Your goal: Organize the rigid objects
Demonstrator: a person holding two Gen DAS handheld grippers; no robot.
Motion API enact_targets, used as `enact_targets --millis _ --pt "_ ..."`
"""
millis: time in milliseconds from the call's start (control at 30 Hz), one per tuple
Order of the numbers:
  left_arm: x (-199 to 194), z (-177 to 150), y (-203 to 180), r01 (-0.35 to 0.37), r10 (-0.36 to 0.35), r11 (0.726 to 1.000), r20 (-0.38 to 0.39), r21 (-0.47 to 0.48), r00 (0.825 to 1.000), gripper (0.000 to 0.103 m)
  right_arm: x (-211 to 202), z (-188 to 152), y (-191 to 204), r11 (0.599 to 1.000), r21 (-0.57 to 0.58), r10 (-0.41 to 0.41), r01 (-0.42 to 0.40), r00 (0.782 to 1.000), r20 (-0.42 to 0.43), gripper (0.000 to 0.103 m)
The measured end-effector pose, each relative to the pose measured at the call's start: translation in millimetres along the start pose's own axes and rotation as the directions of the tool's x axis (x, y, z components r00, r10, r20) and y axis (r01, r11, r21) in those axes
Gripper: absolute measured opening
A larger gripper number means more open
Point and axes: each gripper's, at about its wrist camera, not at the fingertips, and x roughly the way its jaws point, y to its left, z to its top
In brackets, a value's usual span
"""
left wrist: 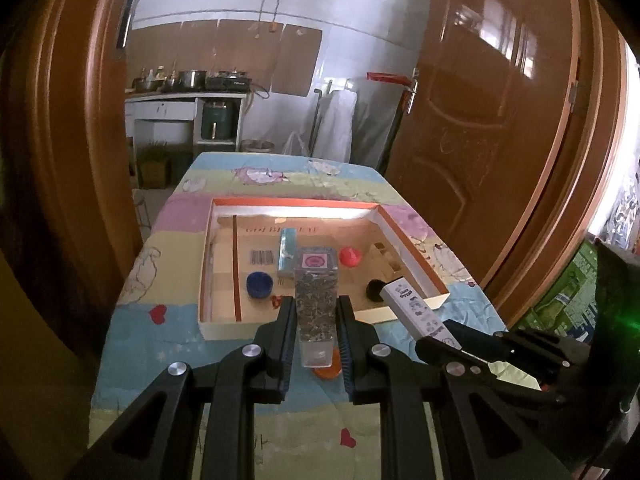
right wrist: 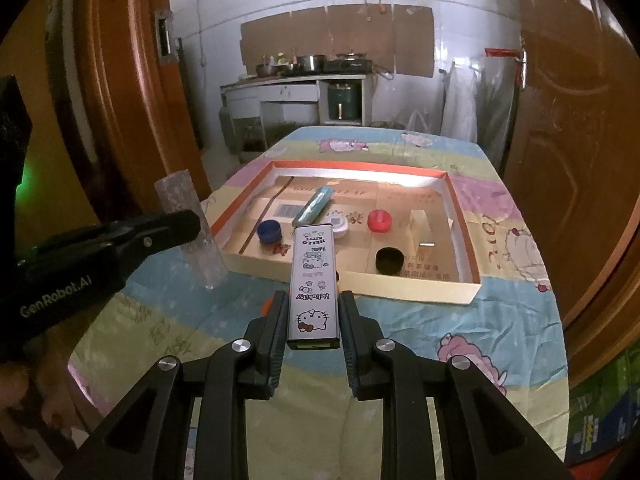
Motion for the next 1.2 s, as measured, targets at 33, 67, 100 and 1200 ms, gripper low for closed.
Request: enact_targets --millis 33,67,100,1200 --pt "0 1 0 0.000 0.000 1.000 0.001 0.002 1.000 0.020 0 1 -1 1.000 0.001 -0.001 0.001 1.000 0.002 0.026" --pt "0 3 -1 0.000 0.000 1.000 0.003 0.005 1.000 0.020 1 2 -2 1.000 0.003 -0.002 0.002 1.000 0.004 0.026" --pt "1 5 -2 0.000 0.000 1.000 0.003 0.010 1.000 0.020 1 4 -4 1.000 0.005 -0.003 0.003 1.000 0.006 0.026" --pt "70 78 22 -0.048 0.046 0.998 -0.037 -0.051 0.998 0.020 55 83 -62 0.999 0.041 0.005 -0.005 1.000 0.006 0.026"
